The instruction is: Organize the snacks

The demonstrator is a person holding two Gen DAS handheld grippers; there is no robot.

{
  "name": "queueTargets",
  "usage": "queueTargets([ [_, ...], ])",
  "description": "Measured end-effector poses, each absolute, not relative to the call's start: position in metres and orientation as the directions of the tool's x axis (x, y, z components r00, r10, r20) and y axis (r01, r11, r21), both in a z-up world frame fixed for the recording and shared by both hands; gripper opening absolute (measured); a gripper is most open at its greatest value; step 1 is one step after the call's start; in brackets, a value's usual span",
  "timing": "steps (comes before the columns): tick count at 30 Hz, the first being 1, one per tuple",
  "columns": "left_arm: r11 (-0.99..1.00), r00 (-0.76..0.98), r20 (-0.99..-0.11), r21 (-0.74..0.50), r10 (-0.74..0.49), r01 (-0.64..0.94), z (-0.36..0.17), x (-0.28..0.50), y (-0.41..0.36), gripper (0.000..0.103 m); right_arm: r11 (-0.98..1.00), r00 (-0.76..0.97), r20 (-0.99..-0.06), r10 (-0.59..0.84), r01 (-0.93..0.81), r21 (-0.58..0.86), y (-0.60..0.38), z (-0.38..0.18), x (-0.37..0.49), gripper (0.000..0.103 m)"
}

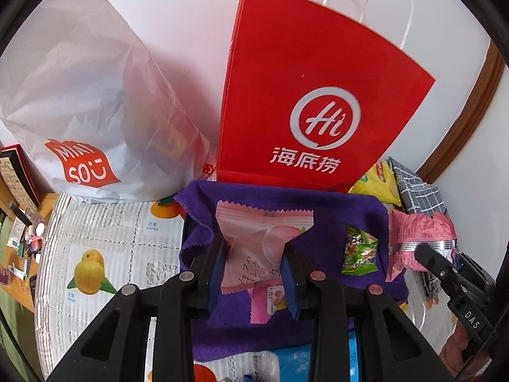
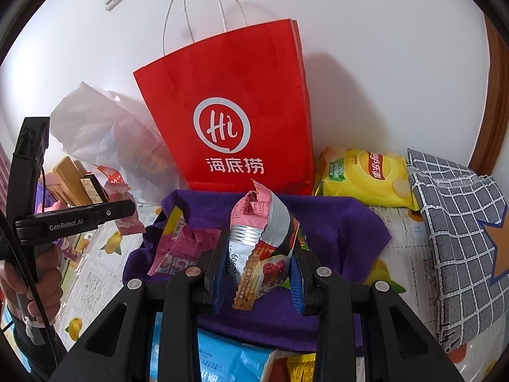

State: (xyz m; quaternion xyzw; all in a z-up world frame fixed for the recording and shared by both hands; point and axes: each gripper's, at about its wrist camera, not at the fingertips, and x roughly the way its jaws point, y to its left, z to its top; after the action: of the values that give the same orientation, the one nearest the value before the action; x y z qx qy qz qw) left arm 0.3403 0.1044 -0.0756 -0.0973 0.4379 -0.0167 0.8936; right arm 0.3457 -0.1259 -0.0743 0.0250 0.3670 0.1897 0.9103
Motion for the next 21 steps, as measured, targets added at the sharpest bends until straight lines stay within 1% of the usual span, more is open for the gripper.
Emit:
queueTargets([
  [4, 0.982, 0.592, -0.8, -0.174, -0.096, -0.076, -0.089, 0.347, 0.112, 0.031, 0.93, 0.648, -0.674, 0.356, -0.318, 0.186, -0.127, -0.084, 0.353, 0.033],
  [12, 0.974, 0.576, -0.814, -0.185, -0.076, -0.133, -0.097, 0.351, 0.135, 0.031, 0.932, 0.636, -0.686, 0.352, -0.305, 0.196, -0.138, -0.092, 0.365, 0.033],
  [16, 0.97, 0.557, -0.824, -0.207, -0.105, -0.124, -0.103, 0.355, 0.134, 0.031, 0.926, 0.614, -0.699, 0.366, -0.317, 0.206, -0.138, -0.096, 0.366, 0.033],
  [21, 0.977, 0.526, -0.846, -0.178, -0.09, -0.118, -0.113, 0.36, 0.125, 0.031, 0.914, 0.583, -0.722, 0.373, -0.364, 0.179, -0.13, -0.101, 0.364, 0.033],
])
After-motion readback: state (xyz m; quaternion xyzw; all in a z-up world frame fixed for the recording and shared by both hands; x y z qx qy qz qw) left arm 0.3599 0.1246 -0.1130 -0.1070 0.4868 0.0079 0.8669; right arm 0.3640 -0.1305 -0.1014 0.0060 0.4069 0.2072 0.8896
